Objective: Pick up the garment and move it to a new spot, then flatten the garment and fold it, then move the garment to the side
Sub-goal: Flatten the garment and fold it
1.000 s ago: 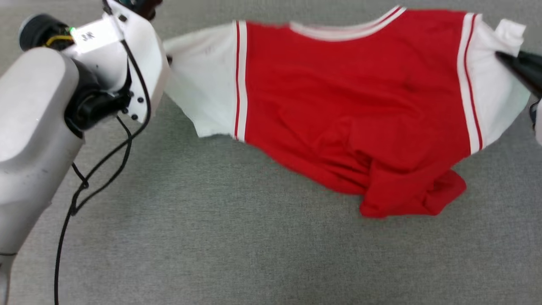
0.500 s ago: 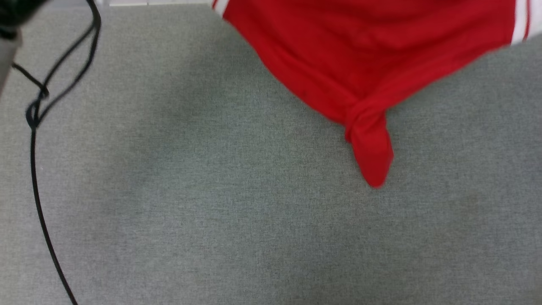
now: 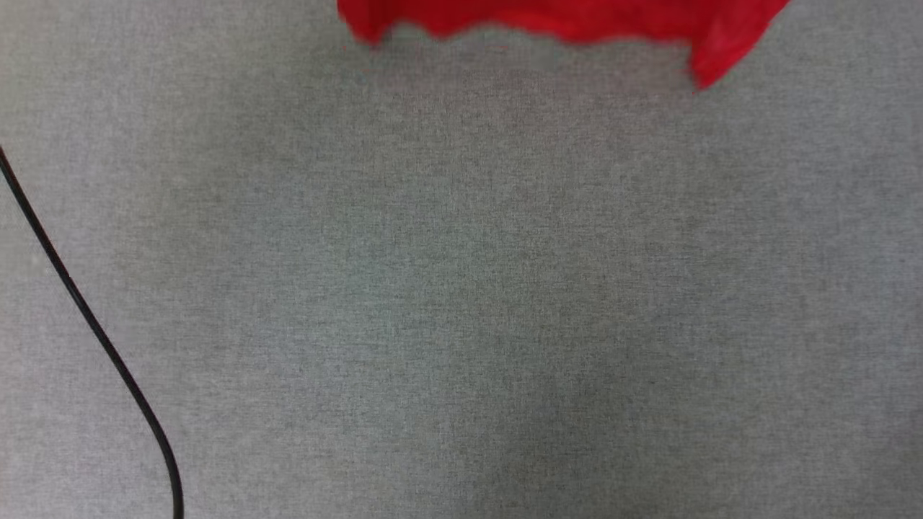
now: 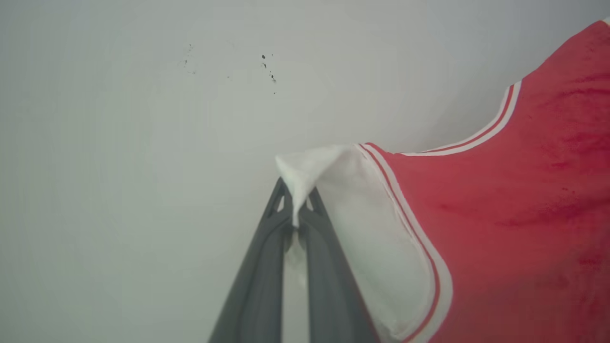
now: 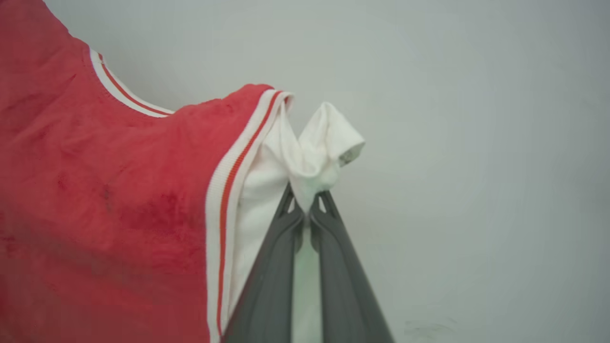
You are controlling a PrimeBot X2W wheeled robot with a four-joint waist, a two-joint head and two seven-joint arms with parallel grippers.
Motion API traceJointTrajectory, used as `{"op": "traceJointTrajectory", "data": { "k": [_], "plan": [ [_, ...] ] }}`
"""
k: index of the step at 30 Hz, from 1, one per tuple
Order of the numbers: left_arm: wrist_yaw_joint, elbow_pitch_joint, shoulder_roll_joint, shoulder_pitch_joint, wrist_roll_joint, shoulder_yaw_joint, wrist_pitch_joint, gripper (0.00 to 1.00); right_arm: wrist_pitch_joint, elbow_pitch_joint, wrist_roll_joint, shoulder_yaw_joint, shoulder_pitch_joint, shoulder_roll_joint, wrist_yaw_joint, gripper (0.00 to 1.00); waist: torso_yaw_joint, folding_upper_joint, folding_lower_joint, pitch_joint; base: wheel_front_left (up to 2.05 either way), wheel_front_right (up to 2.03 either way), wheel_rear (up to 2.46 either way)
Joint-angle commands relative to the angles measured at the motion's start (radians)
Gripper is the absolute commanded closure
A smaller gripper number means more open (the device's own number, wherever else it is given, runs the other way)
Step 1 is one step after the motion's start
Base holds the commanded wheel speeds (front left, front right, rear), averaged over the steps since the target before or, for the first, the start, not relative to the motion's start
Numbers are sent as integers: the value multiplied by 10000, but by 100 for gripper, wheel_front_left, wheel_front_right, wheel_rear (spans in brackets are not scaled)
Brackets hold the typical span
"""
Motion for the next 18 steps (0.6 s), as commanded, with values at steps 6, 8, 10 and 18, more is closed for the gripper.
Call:
{"op": "traceJointTrajectory", "data": {
  "k": [6, 8, 10, 18],
  "plan": [
    [-44, 876, -152, -929, 3, -22, -766, 100, -561, 906, -342, 256, -1087, 540, -7, 100, 8, -1, -1, 589, 0, 0, 0],
    [-40, 1088, -170, -957, -35, -56, -1018, 100, -711, 1129, -306, 461, -1142, 664, -7, 100, 19, -1, -1, 723, 0, 0, 0],
    [-51, 1336, -213, -719, -101, -214, -1158, 100, -892, 1326, -223, 667, -983, 712, -7, 100, 29, -1, -1, 797, 0, 0, 0],
    [-60, 1650, -208, 1139, -853, -751, -2076, 100, -1895, 2259, 435, 1441, 634, 1191, -7, 100, -55, -1, -1, 554, 0, 0, 0]
  ]
}}
